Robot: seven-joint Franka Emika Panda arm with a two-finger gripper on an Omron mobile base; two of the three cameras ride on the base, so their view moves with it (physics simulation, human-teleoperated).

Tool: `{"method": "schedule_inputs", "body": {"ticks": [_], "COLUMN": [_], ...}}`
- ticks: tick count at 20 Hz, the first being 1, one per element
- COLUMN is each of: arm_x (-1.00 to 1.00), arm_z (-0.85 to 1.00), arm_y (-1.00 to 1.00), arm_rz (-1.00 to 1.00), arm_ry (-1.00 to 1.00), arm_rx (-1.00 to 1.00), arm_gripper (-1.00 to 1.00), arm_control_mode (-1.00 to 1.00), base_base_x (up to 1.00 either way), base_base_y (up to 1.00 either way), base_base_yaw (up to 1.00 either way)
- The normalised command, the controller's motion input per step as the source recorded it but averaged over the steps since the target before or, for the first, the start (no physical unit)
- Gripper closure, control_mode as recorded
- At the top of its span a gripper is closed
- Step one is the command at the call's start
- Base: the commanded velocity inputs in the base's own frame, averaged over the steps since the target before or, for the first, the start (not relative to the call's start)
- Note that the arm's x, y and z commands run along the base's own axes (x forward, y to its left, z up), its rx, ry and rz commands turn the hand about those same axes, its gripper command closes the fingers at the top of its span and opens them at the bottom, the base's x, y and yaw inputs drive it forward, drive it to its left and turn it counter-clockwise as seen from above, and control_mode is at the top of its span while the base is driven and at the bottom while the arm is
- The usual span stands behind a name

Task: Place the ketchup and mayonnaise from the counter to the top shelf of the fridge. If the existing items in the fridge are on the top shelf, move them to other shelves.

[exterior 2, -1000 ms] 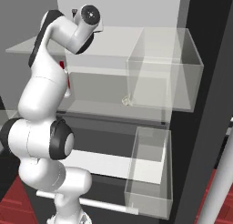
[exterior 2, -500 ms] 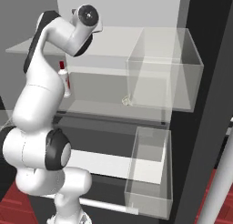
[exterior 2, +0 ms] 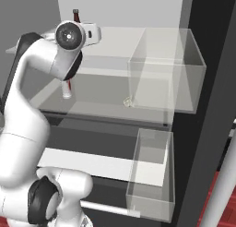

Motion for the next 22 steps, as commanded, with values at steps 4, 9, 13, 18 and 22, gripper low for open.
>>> {"method": "schedule_inputs", "body": {"ticks": [4,9,13,18,22], "arm_x": [-1.00,-1.00,-1.00,-1.00,-1.00], "arm_z": [0.00,-0.10,-0.24,-0.25,-0.01], "arm_y": [-0.33,-0.38,-0.21,-0.05,0.00], "arm_rz": [-0.22,-0.17,-0.13,-0.13,-0.16], "arm_ry": [-0.08,-0.02,0.08,0.32,0.60], "arm_rx": [0.01,0.03,0.01,0.00,0.06], "arm_gripper": [-1.00,-1.00,-1.00,-1.00,-1.00], "arm_control_mode": [-1.00,-1.00,-1.00,-1.00,-1.00], "base_base_x": [0.00,0.00,0.00,0.00,0.00], "base_base_y": [0.00,0.00,0.00,0.00,0.00], "base_base_yaw": [0.00,0.00,0.00,0.00,0.00]}}
